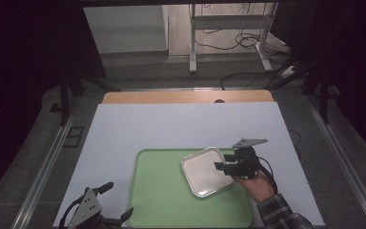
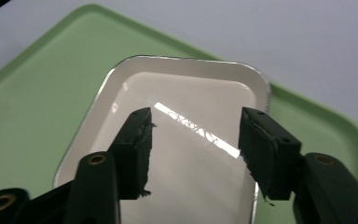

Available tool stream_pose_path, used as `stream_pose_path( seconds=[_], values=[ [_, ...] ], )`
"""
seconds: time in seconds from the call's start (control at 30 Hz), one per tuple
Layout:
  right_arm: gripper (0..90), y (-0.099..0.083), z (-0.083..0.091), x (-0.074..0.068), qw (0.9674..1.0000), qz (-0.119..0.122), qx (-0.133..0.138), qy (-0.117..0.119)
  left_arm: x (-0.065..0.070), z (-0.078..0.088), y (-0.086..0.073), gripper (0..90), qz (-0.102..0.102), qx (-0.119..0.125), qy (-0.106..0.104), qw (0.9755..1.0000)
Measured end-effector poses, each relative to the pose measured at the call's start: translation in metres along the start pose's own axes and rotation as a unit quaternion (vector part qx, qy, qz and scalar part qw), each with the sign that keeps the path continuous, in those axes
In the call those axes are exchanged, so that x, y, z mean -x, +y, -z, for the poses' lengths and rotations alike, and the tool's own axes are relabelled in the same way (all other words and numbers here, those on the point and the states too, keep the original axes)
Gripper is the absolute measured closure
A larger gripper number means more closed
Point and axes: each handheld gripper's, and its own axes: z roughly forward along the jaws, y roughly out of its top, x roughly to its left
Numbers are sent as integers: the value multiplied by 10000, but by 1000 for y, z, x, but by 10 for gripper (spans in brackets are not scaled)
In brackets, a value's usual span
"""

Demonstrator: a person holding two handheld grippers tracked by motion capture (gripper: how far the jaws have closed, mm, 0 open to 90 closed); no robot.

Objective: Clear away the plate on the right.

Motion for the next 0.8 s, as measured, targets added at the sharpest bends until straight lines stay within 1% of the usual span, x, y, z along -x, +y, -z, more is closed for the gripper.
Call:
stream_pose_path(
  seconds=[0.03, 0.07, 0.1, 0.13, 0.17, 0.2, 0.23, 0.27, 0.33, 0.37, 0.4, 0.43, 0.47, 0.5, 0.53, 0.57, 0.67, 0.73, 0.8],
  values=[
    [497, -1, 2, -2, 10000, 64, -5, 47, 0, 0, 0, 16, -1, -1, 0, 10000],
    [552, -4, 5, -7, 9998, 144, -16, 96, 0, 0, 0, 16, 0, 0, 0, 10000],
    [578, -5, 7, -10, 9998, 175, -41, 132, 0, 0, 0, 16, -3, -1, 0, 10000],
    [578, -5, 7, -10, 9998, 175, -41, 132, 0, 0, 0, 16, -4, -1, 1, 10000],
    [608, -7, 8, -12, 9996, 216, -66, 160, 0, 0, 0, 16, -6, 0, 1, 10000],
    [663, -11, 11, -17, 9994, 265, -132, 197, 0, 0, 0, 16, -7, -1, 2, 10000],
    [685, -13, 12, -20, 9991, 340, -167, 202, 0, 0, 0, 16, -7, -1, 2, 10000],
    [685, -13, 12, -20, 9991, 340, -167, 202, 0, 0, 0, 16, -9, -2, 2, 10000],
    [738, -17, 14, -25, 9984, 485, -210, 198, 0, 0, 0, 16, -7, -2, -1, 10000],
    [787, -21, 17, -31, 9977, 590, -253, 212, 0, 0, 0, 16, -8, -4, 0, 10000],
    [787, -21, 17, -31, 9977, 590, -253, 212, 0, 0, 0, 16, -4, 1, 1, 10000],
    [818, -23, 18, -34, 9973, 638, -290, 231, 0, 0, 0, 16, -10, -3, 3, 10000],
    [869, -27, 19, -39, 9962, 745, -390, 235, 0, 0, 0, 16, -11, -4, 6, 10000],
    [886, -30, 19, -41, 9957, 804, -416, 210, 0, 0, 0, 16, -11, -4, 6, 10000],
    [886, -30, 19, -41, 9957, 804, -416, 210, 0, 0, 0, 16, -14, -5, 6, 10000],
    [894, -33, 20, -45, 9948, 862, -485, 231, 0, 0, 0, 16, -17, -7, 7, 10000],
    [895, -37, 20, -48, 9940, 911, -542, 280, 0, 0, 0, 16, -15, -4, 5, 10000],
    [894, -42, 17, -51, 9926, 967, -670, 309, 0, 0, 0, 16, -13, -4, 4, 10000],
    [894, -43, 16, -51, 9922, 965, -720, 315, 0, 0, 0, 16, -18, -6, 3, 10000]
  ],
)
